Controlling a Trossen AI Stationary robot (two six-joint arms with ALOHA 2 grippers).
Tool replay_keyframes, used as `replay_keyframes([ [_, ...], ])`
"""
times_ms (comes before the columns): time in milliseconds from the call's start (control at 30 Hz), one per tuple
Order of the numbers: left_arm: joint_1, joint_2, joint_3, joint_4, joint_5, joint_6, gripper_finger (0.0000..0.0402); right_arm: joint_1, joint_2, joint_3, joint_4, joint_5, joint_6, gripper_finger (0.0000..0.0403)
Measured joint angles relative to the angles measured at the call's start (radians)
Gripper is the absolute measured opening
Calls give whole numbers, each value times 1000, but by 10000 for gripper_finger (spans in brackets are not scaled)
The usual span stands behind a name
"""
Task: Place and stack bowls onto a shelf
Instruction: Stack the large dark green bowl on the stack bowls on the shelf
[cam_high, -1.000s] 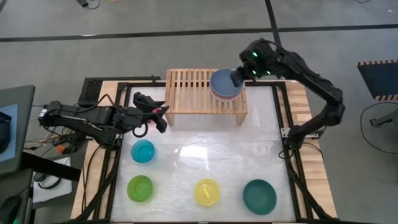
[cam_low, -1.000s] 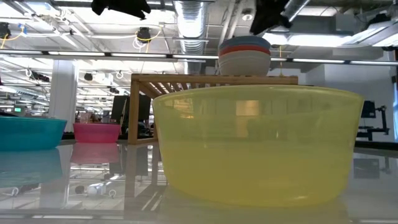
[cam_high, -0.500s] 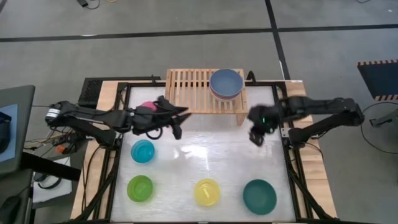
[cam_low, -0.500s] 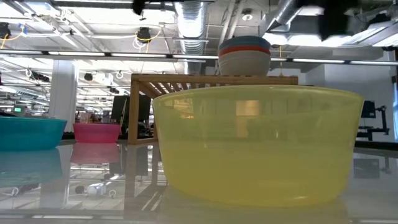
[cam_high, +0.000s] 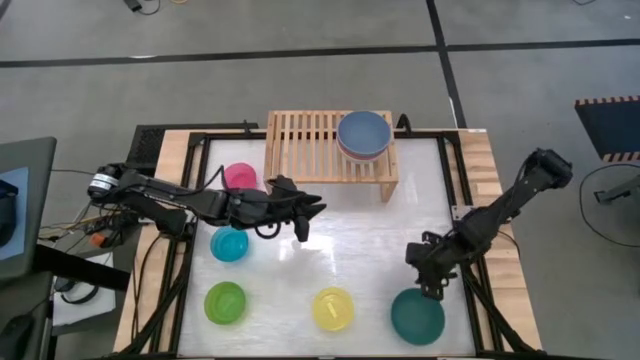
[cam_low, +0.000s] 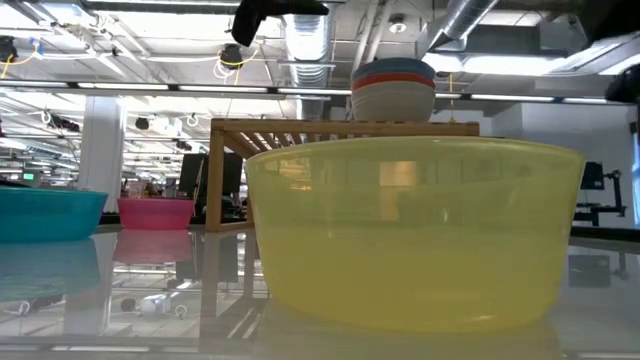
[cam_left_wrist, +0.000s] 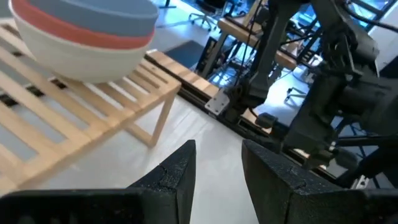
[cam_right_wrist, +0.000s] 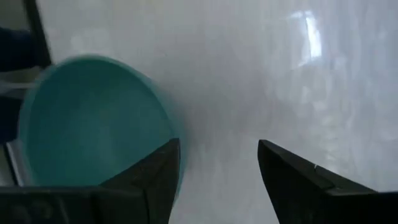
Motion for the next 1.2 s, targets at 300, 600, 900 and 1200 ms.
replay_keyframes([
  [300,-23,-1,0,13,-72,-29,114,78,133,-61,172,-22,-44,235],
  [600,-17,-1,0,11,-71,-39,113,48,271,-61,132,-23,-70,120],
  [900,29,-1,0,16,-15,-45,125,-36,138,14,-73,60,27,35],
  [1200,101,-1,0,63,83,52,187,-345,96,211,-230,435,83,24],
])
